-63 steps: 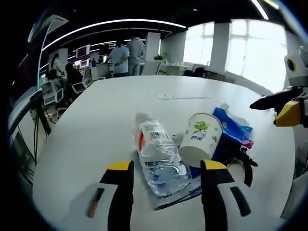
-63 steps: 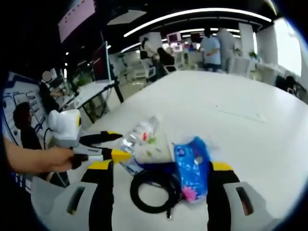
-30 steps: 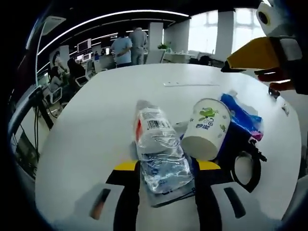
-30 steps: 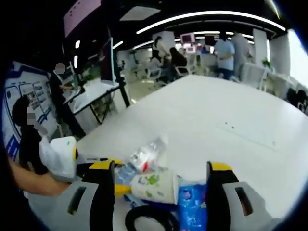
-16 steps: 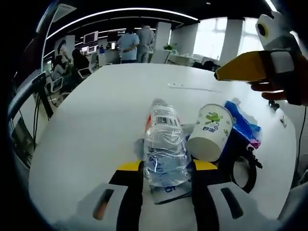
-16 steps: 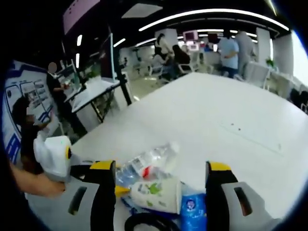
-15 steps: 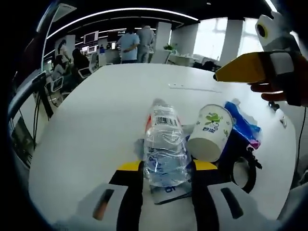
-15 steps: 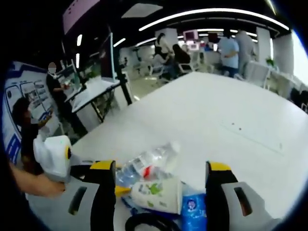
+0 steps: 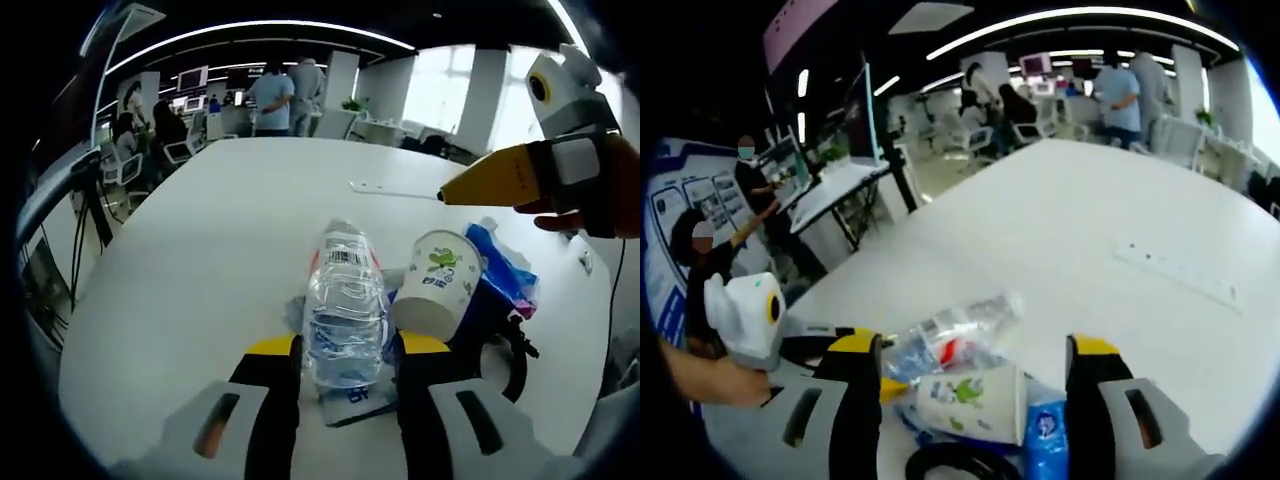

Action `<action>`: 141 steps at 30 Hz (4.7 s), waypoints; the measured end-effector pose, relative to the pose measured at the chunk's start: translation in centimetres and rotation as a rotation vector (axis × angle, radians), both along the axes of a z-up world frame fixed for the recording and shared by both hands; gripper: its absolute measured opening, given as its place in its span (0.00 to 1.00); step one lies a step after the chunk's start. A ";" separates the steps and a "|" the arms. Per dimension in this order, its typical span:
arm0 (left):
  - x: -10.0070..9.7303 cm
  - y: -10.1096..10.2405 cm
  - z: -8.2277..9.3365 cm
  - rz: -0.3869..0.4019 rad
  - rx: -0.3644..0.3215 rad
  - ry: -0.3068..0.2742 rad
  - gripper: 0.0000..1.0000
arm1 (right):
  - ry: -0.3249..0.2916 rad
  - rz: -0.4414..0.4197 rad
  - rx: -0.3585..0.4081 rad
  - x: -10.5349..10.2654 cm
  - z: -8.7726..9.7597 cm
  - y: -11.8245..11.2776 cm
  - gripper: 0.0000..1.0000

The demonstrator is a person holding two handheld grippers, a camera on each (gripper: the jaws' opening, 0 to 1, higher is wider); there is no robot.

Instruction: Arrange the tabletop items into an orderly group along one side of the table until the central work area is clear of visible clutter.

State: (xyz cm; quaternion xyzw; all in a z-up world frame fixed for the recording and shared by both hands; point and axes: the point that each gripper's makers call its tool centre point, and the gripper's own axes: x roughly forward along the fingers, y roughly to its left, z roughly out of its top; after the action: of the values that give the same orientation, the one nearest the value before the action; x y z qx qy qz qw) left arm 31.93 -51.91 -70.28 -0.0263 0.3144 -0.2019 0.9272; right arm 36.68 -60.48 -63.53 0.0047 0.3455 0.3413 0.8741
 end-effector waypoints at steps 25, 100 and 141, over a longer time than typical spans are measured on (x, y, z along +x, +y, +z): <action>-2.9 2.2 0.4 0.064 -0.108 0.021 0.36 | 0.065 0.027 0.078 -0.1 -0.8 3.6 0.70; -3.6 3.6 -1.1 0.196 -0.432 0.096 0.37 | 0.437 -0.197 0.053 4.5 -7.7 7.9 0.54; -4.4 3.5 -1.7 0.188 -0.437 0.125 0.37 | 0.484 -0.198 0.130 4.1 -6.6 9.7 0.20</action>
State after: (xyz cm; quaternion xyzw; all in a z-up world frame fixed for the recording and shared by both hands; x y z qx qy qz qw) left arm 27.51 -48.42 -72.00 -0.2676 0.3160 -0.1761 0.8930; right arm 40.80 -50.80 -70.15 0.1760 0.5198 0.2645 0.7931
